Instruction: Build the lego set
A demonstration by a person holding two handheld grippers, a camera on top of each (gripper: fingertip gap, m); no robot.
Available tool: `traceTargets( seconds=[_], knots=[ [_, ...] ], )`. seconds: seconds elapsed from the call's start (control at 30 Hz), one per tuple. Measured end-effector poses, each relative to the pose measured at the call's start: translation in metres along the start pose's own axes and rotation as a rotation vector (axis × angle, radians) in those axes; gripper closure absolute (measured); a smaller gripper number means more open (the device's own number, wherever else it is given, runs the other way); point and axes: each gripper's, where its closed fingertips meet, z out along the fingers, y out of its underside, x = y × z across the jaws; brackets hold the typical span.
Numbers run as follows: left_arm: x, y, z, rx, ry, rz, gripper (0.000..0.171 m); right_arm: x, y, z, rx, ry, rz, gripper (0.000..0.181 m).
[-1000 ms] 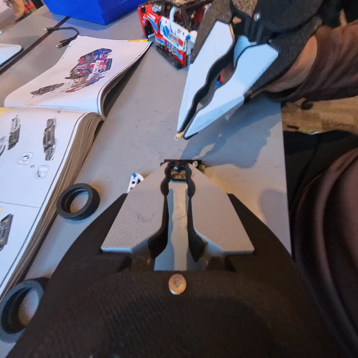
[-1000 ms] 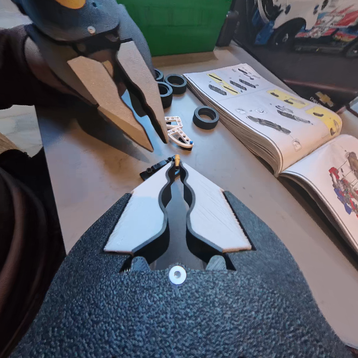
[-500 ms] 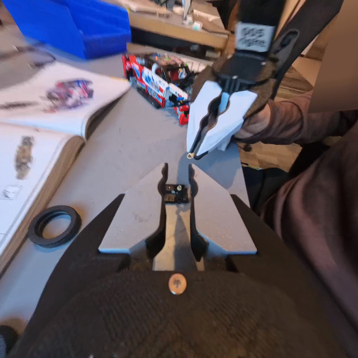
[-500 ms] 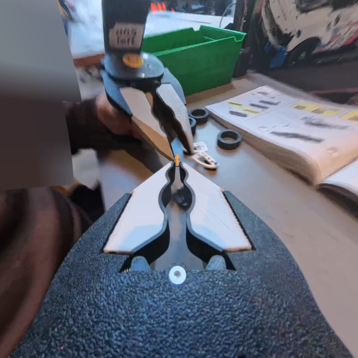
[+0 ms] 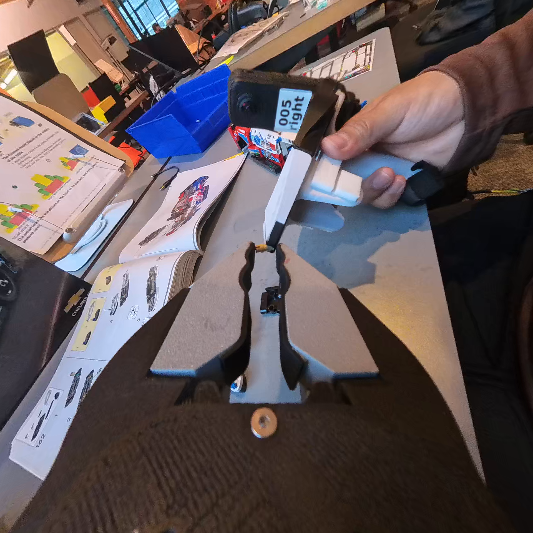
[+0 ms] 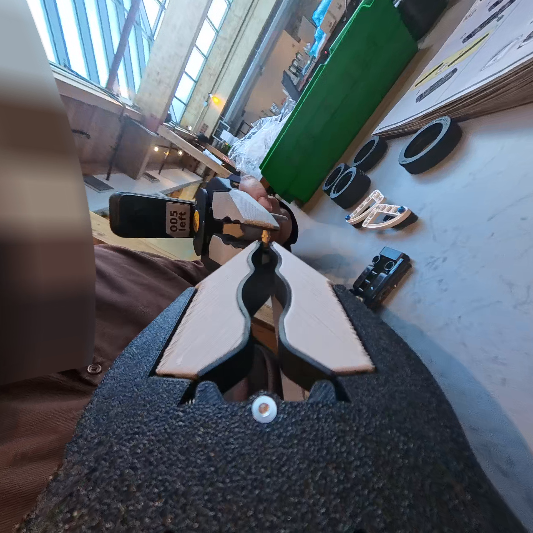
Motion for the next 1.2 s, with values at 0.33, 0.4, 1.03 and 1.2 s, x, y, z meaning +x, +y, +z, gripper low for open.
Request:
traceTargets(
  seconds=[0.33, 0.4, 1.03, 1.2],
  knots=[
    [0.014, 0.01, -0.003, -0.066, 0.122, 0.157, 0.162, 0.004, 0.015, 0.004, -0.138, 0.046, -0.037, 0.173],
    [0.017, 0.012, -0.004, -0.082, 0.132, 0.197, 0.162, 0.007, 0.017, 0.004, -0.148, 0.059, -0.029, 0.176],
    [0.001, -0.022, -0.002, 0.093, 0.301, -0.741, 0.166, -0.021, -0.023, 0.0, 0.166, -0.023, -0.181, 0.178],
    [-0.002, -0.017, -0.002, 0.055, 0.235, -0.667, 0.167, -0.018, -0.021, 0.001, 0.132, 0.064, -0.336, 0.178]
  ],
)
